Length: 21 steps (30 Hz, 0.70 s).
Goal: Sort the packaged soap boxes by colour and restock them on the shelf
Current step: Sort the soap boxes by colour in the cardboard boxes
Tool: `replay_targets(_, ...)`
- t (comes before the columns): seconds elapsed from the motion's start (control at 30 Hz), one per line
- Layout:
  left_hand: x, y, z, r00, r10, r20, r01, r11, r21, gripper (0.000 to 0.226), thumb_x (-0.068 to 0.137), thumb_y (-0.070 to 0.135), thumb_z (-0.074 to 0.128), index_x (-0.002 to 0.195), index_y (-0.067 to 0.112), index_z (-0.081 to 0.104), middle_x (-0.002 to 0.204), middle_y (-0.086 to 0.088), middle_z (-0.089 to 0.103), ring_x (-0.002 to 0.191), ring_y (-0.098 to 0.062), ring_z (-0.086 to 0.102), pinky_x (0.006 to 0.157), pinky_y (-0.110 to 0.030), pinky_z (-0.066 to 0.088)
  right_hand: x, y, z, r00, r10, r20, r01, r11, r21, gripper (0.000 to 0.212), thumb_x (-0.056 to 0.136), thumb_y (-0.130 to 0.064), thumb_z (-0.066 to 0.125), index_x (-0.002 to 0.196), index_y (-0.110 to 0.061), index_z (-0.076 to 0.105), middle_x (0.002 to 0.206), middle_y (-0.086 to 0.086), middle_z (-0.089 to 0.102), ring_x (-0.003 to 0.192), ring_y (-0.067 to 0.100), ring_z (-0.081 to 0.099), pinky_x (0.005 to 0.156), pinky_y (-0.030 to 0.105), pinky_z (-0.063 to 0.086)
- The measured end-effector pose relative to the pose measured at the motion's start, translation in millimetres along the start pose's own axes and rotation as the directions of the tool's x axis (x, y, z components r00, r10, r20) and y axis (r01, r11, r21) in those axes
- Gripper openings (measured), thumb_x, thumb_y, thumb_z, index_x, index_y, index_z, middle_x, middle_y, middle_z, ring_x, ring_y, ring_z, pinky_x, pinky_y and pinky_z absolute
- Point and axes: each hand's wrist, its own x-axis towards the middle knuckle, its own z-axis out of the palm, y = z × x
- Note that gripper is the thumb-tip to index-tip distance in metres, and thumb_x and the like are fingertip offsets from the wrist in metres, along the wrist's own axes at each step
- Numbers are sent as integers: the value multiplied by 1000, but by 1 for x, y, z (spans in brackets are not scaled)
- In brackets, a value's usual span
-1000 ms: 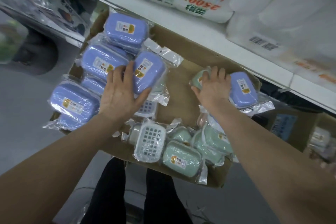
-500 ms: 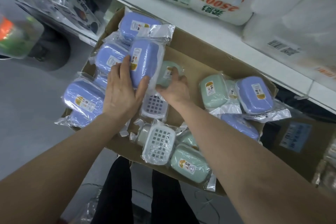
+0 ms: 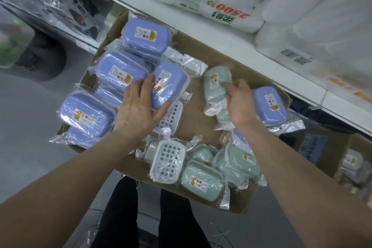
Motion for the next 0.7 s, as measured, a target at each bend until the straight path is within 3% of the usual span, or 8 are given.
replay_targets(0.1,0,8,15,994,54,93,-57,998,37,77,87,62,43,145,12,32,126,-20,44,111,-37,43,94,-51,43,-13,22,-13,996,6,-85,-8,1000,-26,43,85,5,56,125,-8,65,107,22,53,90,40,56,83,45,51)
replay_targets(0.27,21,28,48,984,85,159,-105,987,121,73,84,53,59,144,20,32,125,-18,41,109,-35,40,91,-47,46,-16,26,-14,990,5,-143,-5,1000,3,41,85,4,55,123,-7,66,106,18,54,89,35,57,79,46,52)
replay_targets(0.47,79,53,87,978,-180,108,160,972,170,74,86,51,61,143,25,22,128,-19,34,115,-36,38,83,-44,45,-17,28,-1,978,-61,-200,58,998,-21,35,84,3,61,117,-6,68,101,17,56,84,34,58,73,40,51)
replay_targets(0.6,90,43,106,935,-289,206,236,940,246,81,89,55,57,149,25,12,150,-23,14,131,-40,28,101,-49,39,-16,32,3,968,-148,-201,139,988,-61,32,83,3,62,114,-5,69,96,17,55,81,35,58,70,43,53)
replay_targets(0.7,67,40,104,938,-205,280,132,957,259,86,92,55,50,153,22,-1,158,-21,-3,142,-42,13,112,-48,26,-15,29,-1,967,-165,-191,139,980,-143,29,81,1,65,110,-2,69,96,19,56,84,37,56,72,44,53)
